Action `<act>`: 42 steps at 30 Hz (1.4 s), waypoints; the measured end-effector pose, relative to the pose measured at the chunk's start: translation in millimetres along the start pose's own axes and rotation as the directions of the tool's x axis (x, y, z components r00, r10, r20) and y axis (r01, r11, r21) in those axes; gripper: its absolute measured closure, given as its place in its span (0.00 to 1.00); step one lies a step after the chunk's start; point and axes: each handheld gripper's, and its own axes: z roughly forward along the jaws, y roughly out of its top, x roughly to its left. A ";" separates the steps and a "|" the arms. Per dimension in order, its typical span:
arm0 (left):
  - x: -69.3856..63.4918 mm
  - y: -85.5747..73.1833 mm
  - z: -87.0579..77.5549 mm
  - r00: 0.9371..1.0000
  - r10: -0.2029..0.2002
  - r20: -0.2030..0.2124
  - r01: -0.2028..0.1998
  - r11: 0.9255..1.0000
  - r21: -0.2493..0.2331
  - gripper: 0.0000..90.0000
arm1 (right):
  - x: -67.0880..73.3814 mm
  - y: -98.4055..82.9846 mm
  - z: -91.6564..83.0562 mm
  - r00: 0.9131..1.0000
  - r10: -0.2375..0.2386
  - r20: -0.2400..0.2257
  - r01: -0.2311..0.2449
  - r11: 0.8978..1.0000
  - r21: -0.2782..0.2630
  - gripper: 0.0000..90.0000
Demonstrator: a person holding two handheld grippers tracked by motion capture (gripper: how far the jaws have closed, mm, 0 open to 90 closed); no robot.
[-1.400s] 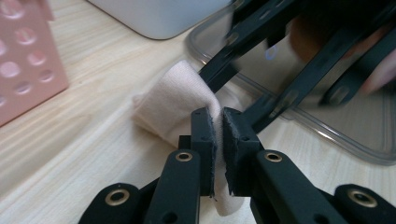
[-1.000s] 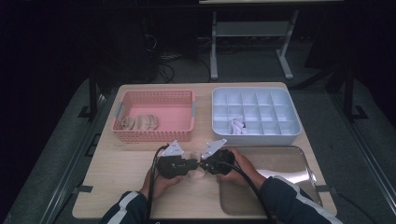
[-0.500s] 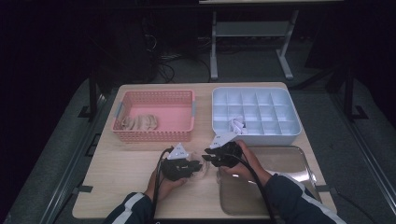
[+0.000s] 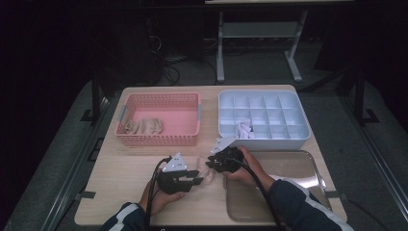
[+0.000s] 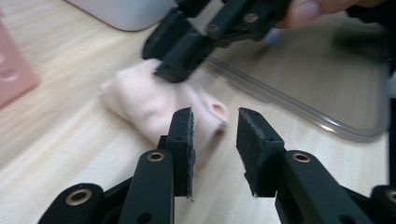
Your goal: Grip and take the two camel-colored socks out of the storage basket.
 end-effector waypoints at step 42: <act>31.9 -60.1 -55.7 0.989 0.040 -0.141 -0.019 0.989 0.149 0.39 | -10.3 -1.4 24.5 0.954 0.133 -0.267 -0.119 0.991 0.067 0.65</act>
